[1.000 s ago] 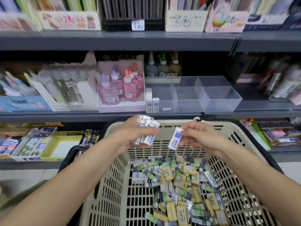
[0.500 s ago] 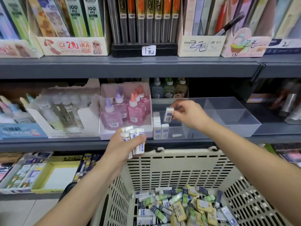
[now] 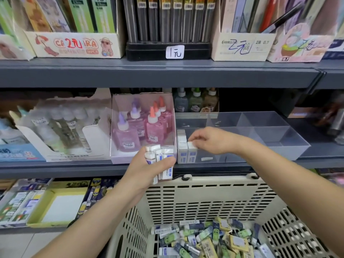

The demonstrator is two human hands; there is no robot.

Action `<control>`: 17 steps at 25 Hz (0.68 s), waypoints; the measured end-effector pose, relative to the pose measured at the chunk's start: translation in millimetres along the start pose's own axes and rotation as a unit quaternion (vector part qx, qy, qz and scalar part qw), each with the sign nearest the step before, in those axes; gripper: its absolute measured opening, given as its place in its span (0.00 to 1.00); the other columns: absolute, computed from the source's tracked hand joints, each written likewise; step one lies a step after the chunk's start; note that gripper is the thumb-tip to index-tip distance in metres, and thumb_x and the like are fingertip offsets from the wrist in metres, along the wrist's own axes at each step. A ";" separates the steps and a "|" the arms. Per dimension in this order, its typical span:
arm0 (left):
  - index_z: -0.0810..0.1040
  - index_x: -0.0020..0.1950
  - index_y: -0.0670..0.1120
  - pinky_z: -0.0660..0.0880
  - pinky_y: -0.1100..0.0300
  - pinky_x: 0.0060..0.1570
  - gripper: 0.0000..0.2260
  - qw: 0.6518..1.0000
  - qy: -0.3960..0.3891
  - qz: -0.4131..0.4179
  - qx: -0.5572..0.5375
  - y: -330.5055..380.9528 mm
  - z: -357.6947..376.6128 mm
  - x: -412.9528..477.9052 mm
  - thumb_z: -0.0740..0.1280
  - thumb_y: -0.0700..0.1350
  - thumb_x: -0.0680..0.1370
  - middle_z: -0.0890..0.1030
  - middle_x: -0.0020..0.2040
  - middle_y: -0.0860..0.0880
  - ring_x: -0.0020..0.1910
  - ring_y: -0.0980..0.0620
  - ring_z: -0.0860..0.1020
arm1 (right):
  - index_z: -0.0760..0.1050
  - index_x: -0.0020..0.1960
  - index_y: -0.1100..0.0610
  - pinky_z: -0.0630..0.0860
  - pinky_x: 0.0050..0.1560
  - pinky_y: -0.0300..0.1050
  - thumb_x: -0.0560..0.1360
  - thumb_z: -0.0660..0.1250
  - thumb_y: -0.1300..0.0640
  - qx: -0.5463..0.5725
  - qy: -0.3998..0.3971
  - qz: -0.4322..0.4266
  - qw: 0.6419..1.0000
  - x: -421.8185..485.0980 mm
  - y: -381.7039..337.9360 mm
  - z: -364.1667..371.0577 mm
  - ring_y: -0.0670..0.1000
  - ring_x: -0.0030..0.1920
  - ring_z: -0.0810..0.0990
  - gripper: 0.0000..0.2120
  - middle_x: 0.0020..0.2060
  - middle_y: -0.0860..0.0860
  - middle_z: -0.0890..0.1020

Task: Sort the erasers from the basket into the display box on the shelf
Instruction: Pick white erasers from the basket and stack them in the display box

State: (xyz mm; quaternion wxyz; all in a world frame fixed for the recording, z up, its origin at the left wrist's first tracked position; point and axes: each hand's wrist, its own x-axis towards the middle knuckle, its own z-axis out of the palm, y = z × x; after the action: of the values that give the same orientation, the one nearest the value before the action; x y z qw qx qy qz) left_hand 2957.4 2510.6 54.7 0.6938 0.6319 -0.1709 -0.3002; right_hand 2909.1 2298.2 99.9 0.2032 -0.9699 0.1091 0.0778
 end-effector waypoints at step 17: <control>0.75 0.51 0.43 0.79 0.59 0.29 0.05 0.972 0.030 -0.097 -0.213 5.7 42.8 15.8 0.64 0.36 0.76 0.84 0.38 0.45 0.34 0.51 0.83 | 0.78 0.50 0.63 0.74 0.30 0.32 0.76 0.65 0.64 0.364 0.225 0.017 0.904 -34.4 0.7 -15.1 0.41 0.29 0.77 0.05 0.34 0.51 0.80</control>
State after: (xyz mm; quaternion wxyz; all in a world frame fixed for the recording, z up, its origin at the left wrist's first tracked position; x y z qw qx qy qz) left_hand 2944.2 2467.6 64.1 0.7846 0.4920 -0.0202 -0.3768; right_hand 2877.3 2297.5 120.0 0.5111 -0.8181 0.1886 -0.1843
